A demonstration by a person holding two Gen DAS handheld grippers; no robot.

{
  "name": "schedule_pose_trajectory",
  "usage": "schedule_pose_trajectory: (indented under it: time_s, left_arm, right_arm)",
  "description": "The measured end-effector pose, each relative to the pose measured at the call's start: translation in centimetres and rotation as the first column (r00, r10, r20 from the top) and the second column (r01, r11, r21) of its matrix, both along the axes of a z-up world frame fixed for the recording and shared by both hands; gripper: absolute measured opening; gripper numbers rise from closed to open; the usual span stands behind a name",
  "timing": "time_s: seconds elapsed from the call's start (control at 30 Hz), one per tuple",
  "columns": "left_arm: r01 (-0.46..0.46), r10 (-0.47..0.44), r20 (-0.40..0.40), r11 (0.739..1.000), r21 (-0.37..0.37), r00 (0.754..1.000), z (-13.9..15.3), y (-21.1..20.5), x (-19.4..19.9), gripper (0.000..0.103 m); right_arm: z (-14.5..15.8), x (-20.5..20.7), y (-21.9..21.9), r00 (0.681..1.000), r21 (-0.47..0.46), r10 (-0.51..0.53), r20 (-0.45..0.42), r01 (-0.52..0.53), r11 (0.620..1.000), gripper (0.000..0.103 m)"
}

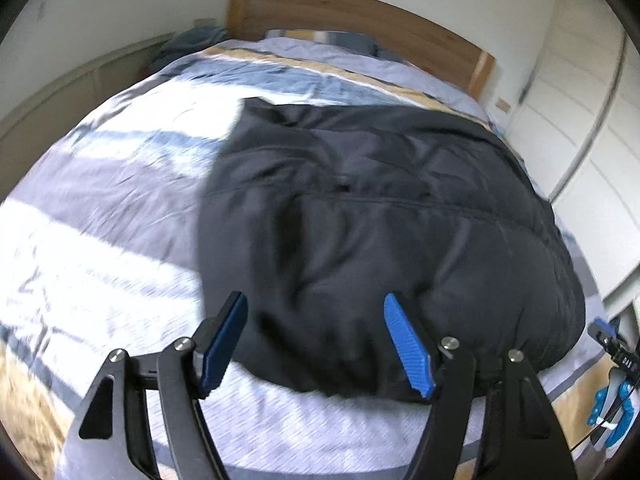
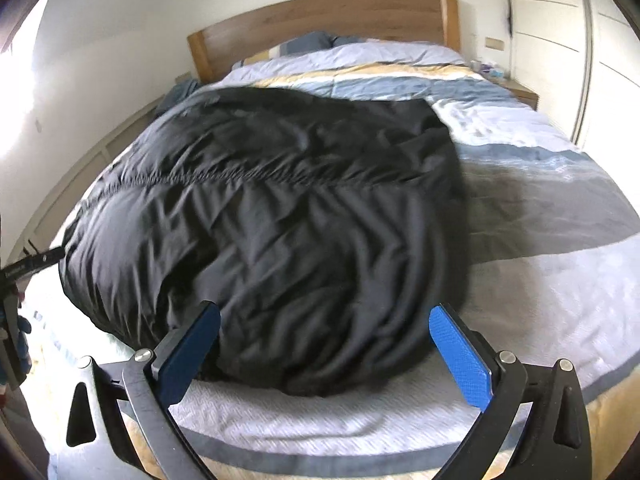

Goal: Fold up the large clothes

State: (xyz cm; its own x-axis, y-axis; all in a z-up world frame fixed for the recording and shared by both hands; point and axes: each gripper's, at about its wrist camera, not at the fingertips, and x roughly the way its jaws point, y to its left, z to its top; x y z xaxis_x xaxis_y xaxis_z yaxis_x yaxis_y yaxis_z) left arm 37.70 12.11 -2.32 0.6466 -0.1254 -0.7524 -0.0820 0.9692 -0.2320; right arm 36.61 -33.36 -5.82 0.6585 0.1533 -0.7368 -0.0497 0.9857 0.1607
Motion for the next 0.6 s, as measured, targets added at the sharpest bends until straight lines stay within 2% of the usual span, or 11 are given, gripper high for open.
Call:
schedule_pose_trajectory:
  time_s: [0.2, 0.3, 0.4, 0.5, 0.6]
  left_arm:
    - [-0.093, 0.092, -0.047, 0.995, -0.025, 0.995, -0.4, 6.0, 0.1, 0.070]
    - [-0.108, 0.102, -0.060, 0.990, -0.090, 0.993, -0.7, 8.0, 1.4, 0.070]
    - [-0.091, 0.081, -0.070, 0.982, -0.168, 0.994, -1.3, 8.9, 3.6, 0.070]
    - [-0.060, 0.041, -0.078, 0.964, -0.259, 0.996, -2.4, 9.3, 6.2, 0.071]
    - [-0.044, 0.015, -0.102, 0.956, -0.291, 0.995, -4.0, 9.6, 8.9, 0.071]
  right_arm:
    - [1.2, -1.0, -3.7, 0.998, -0.054, -0.065, 0.024, 0.066, 0.996, 0.103]
    - [1.3, -0.5, -5.2, 0.995, -0.058, -0.093, 0.028, 0.094, 0.994, 0.103]
    - [1.1, 1.3, -6.6, 0.994, -0.024, -0.113, 0.013, 0.113, 0.993, 0.103]
    - [0.4, 3.6, -7.6, 0.993, 0.057, -0.120, -0.023, 0.121, 0.991, 0.103]
    - [-1.3, 6.3, -8.7, 0.989, 0.121, -0.125, -0.083, 0.135, 0.983, 0.103]
